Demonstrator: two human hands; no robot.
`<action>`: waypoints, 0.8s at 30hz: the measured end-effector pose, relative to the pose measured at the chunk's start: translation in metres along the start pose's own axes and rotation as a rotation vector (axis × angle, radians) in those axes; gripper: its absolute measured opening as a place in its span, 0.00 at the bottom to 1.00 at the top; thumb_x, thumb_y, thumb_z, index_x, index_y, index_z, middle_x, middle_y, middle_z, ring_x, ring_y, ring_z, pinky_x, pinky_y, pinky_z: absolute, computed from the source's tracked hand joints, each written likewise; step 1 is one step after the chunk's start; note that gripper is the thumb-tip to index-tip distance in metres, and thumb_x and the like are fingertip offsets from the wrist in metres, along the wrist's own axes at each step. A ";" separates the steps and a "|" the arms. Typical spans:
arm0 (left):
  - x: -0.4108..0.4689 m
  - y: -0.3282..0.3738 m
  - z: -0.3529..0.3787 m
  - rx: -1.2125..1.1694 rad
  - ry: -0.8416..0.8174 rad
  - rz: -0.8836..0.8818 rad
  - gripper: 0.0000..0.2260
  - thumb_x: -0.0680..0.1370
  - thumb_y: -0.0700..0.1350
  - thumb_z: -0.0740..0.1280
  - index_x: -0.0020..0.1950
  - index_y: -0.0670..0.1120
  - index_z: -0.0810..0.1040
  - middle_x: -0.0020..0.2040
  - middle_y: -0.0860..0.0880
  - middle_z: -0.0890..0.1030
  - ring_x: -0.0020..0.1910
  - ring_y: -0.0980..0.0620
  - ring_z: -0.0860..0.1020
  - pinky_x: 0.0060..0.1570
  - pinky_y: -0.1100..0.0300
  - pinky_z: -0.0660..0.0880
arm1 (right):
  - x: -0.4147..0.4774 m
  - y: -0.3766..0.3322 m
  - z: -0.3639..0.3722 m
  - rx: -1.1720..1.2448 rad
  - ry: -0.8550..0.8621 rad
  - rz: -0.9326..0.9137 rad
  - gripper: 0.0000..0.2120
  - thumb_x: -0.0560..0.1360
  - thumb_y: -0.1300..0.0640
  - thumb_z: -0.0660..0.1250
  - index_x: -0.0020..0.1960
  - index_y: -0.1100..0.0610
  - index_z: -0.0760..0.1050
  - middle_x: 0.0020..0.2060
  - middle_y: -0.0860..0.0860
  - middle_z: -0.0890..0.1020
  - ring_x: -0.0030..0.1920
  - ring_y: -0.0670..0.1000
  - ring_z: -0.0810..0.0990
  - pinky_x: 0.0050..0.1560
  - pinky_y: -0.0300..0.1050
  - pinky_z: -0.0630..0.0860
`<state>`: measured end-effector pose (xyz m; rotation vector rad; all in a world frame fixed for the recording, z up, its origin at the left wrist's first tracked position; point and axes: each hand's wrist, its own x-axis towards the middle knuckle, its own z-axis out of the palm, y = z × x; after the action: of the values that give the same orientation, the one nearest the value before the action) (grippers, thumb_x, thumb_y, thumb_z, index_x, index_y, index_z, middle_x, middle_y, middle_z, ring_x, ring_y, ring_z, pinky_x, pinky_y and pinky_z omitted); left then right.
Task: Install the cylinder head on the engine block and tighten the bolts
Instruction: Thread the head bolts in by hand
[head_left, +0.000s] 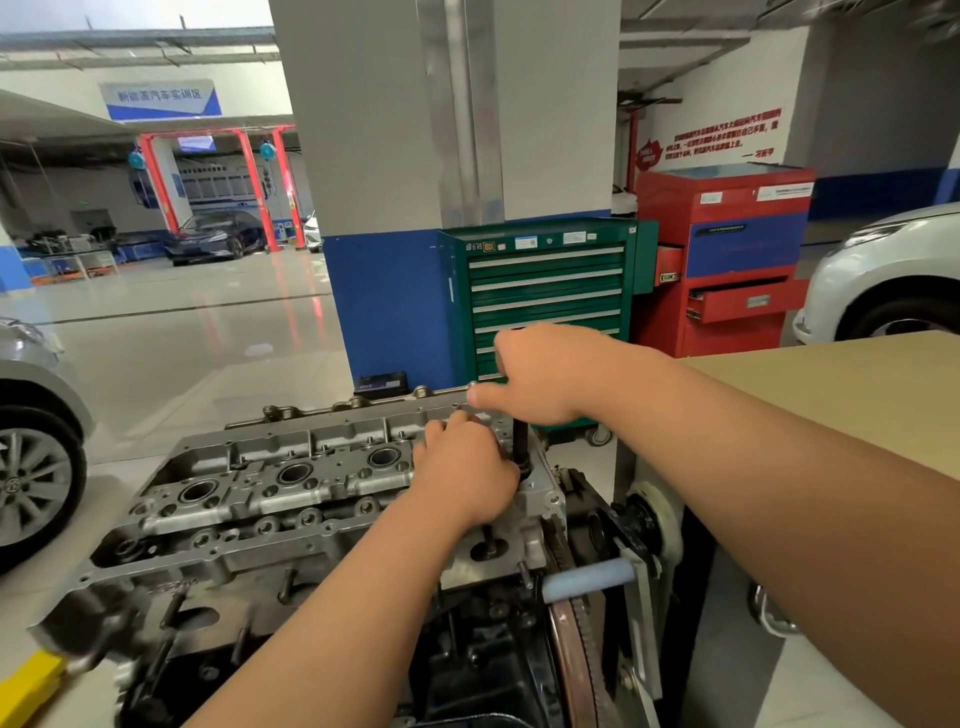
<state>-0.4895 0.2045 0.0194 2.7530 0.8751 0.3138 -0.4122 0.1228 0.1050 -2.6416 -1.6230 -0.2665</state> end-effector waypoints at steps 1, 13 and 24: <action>0.000 0.000 0.001 -0.003 0.005 0.001 0.13 0.76 0.48 0.62 0.55 0.45 0.80 0.67 0.46 0.69 0.66 0.41 0.63 0.66 0.47 0.64 | 0.002 -0.001 0.002 -0.104 0.044 0.056 0.22 0.80 0.40 0.55 0.38 0.56 0.69 0.36 0.53 0.75 0.35 0.53 0.74 0.35 0.49 0.73; -0.006 0.006 -0.008 -0.047 -0.120 -0.087 0.21 0.78 0.50 0.60 0.70 0.44 0.70 0.75 0.46 0.61 0.72 0.38 0.56 0.72 0.46 0.55 | 0.005 0.007 0.003 0.096 0.070 -0.123 0.07 0.80 0.52 0.60 0.48 0.53 0.74 0.44 0.48 0.80 0.46 0.51 0.77 0.49 0.49 0.75; -0.018 0.024 0.002 0.208 -0.033 -0.029 0.18 0.80 0.49 0.59 0.68 0.44 0.72 0.72 0.41 0.62 0.71 0.39 0.57 0.71 0.45 0.54 | 0.001 0.010 0.002 0.145 -0.014 0.000 0.17 0.80 0.43 0.57 0.48 0.56 0.74 0.39 0.49 0.76 0.42 0.52 0.77 0.40 0.45 0.72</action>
<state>-0.4904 0.1746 0.0223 2.9221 0.9892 0.1801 -0.4029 0.1198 0.1039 -2.5418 -1.5815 -0.1258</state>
